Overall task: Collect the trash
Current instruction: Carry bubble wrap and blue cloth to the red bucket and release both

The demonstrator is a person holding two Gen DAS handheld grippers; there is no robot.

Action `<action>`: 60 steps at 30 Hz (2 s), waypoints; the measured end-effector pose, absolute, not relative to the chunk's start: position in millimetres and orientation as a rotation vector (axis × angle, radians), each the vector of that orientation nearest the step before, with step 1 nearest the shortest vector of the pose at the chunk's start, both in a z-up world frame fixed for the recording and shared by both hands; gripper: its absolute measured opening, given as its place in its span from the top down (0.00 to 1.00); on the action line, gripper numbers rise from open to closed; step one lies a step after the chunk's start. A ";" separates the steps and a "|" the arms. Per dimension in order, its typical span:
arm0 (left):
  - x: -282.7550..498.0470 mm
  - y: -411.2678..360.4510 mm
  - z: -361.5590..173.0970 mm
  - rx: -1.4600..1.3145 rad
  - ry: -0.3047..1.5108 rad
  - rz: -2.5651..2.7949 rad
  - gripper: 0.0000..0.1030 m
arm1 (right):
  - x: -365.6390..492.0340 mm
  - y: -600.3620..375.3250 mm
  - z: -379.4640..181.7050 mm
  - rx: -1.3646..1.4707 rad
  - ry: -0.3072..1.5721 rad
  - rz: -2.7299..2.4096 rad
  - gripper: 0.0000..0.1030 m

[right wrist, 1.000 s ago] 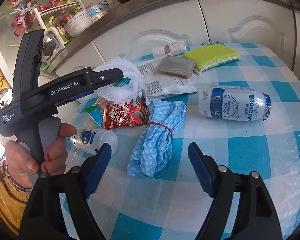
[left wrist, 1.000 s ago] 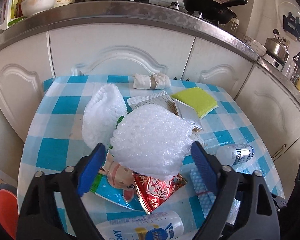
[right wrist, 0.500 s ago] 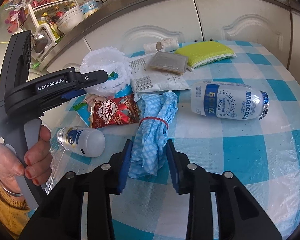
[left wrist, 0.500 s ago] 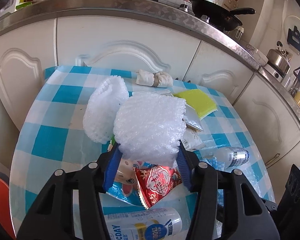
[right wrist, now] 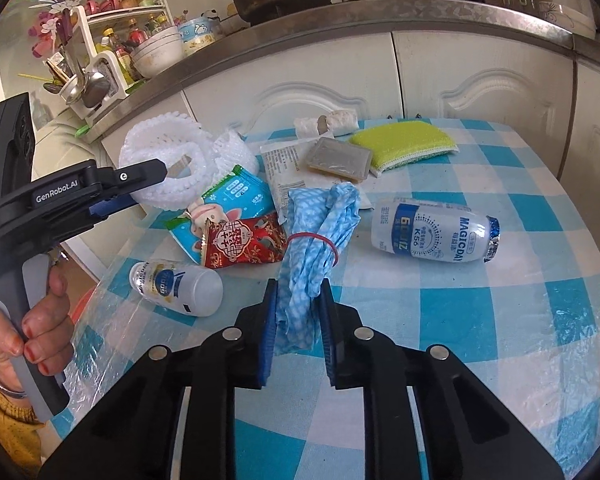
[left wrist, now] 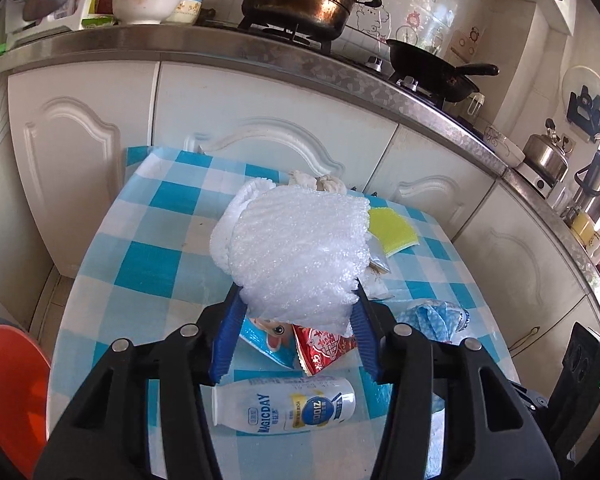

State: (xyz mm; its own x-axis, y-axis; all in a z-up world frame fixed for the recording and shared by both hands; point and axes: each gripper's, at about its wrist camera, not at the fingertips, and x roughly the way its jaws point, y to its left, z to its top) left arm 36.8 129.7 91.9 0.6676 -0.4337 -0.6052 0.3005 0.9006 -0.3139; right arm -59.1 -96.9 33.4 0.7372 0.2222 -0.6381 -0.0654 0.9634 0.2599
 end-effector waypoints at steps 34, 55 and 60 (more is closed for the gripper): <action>-88.6 370.0 52.5 -0.237 0.722 0.046 0.50 | -66.4 134.0 67.7 0.057 0.813 0.711 0.80; -86.5 426.9 -31.5 -0.323 0.898 0.169 0.20 | -29.6 244.7 7.8 -0.047 0.950 0.829 0.35; -92.7 427.8 -23.7 -0.329 0.874 0.188 0.16 | -35.1 208.5 22.9 0.073 0.891 0.844 0.25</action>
State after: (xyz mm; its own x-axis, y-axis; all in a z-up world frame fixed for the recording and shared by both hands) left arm -92.7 427.8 -23.7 0.6295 0.0274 -0.7765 -0.2937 0.9336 -0.2052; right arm -35.1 208.5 22.9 0.3370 0.6756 -0.6558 -0.6184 0.6840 0.3869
